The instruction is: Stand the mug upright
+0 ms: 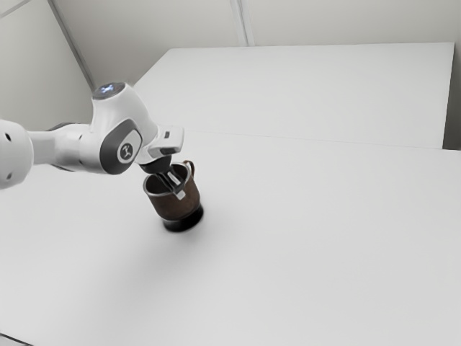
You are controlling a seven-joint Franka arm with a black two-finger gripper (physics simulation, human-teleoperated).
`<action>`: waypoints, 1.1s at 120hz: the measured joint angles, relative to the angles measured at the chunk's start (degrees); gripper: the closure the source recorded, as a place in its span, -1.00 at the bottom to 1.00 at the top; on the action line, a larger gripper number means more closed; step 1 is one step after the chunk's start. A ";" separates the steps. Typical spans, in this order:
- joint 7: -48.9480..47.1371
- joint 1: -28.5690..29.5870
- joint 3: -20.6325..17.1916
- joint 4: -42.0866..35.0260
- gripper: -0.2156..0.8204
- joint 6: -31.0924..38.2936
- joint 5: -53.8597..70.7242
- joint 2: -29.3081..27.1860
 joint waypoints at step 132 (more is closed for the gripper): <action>-3.19 1.12 -0.20 11.43 -0.36 0.80 -2.88 3.88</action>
